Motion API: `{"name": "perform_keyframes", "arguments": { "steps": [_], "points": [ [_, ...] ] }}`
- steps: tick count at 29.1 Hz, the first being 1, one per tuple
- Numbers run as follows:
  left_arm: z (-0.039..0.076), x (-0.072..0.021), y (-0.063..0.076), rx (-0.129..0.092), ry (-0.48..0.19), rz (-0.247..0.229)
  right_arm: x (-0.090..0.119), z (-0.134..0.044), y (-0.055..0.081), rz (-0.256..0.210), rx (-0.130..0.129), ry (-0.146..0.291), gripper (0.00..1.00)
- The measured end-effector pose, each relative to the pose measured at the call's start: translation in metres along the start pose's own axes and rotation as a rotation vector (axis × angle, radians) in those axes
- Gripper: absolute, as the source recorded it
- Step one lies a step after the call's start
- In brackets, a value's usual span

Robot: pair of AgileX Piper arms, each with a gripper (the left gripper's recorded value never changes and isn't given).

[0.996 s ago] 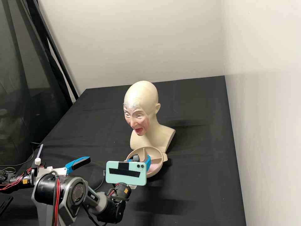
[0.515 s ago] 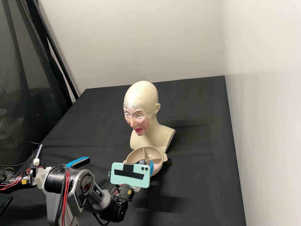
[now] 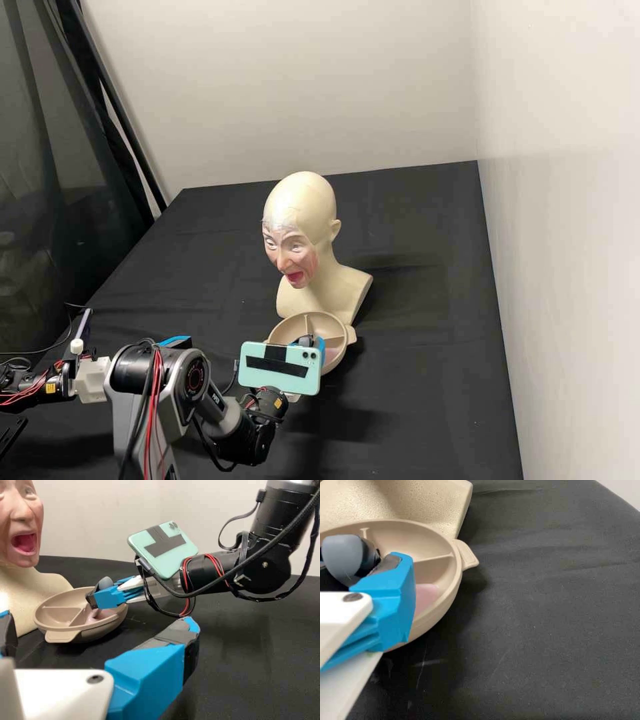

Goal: Feed the grandma with a spoon

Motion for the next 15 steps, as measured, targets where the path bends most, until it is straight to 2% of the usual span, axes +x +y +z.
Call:
{"name": "perform_keyframes", "arguments": {
  "steps": [4,15],
  "points": [
    [0.0023,0.0004,0.0001,0.001,-0.008,0.001,0.0031,-0.0005,-0.0017,0.002,-0.008,-0.003,0.00],
    [0.0021,0.0037,-0.0009,0.001,-0.006,-0.005,0.0049,-0.0026,-0.0011,0.016,-0.002,0.000,0.00]
  ]
}}
